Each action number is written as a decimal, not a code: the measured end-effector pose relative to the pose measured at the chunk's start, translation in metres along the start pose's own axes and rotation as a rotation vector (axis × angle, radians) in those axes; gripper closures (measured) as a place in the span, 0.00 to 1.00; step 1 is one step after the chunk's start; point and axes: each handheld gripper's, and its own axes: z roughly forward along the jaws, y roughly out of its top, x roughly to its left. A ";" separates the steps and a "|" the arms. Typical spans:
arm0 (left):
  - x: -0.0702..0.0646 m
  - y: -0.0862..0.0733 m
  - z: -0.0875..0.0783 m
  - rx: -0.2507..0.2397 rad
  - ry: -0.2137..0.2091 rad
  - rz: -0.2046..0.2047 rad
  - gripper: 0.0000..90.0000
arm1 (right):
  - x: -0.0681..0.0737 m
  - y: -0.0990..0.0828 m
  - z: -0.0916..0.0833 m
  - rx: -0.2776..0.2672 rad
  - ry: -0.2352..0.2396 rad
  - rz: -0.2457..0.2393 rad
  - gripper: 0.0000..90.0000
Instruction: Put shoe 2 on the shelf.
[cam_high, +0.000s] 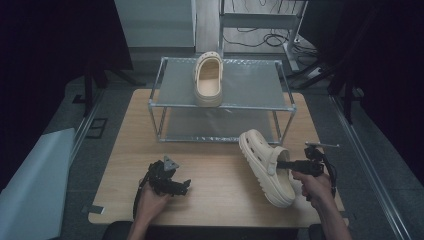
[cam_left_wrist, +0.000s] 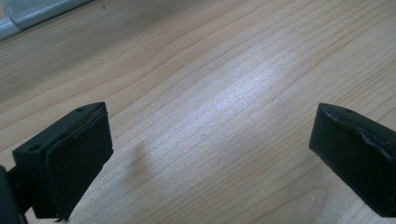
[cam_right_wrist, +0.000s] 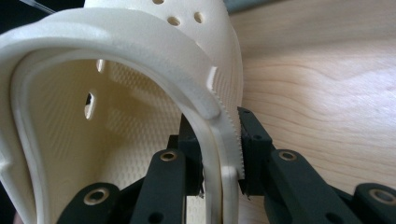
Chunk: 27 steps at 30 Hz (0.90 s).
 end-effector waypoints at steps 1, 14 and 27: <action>0.000 0.000 0.000 -0.002 0.000 0.000 0.00 | 0.002 0.001 -0.001 -0.002 0.009 -0.002 0.83; 0.000 0.000 0.000 -0.002 -0.011 -0.004 0.00 | 0.033 0.016 -0.019 -0.029 0.105 -0.028 0.83; 0.000 0.000 0.001 -0.003 -0.018 -0.003 0.00 | 0.067 0.035 -0.035 -0.060 0.190 -0.036 0.83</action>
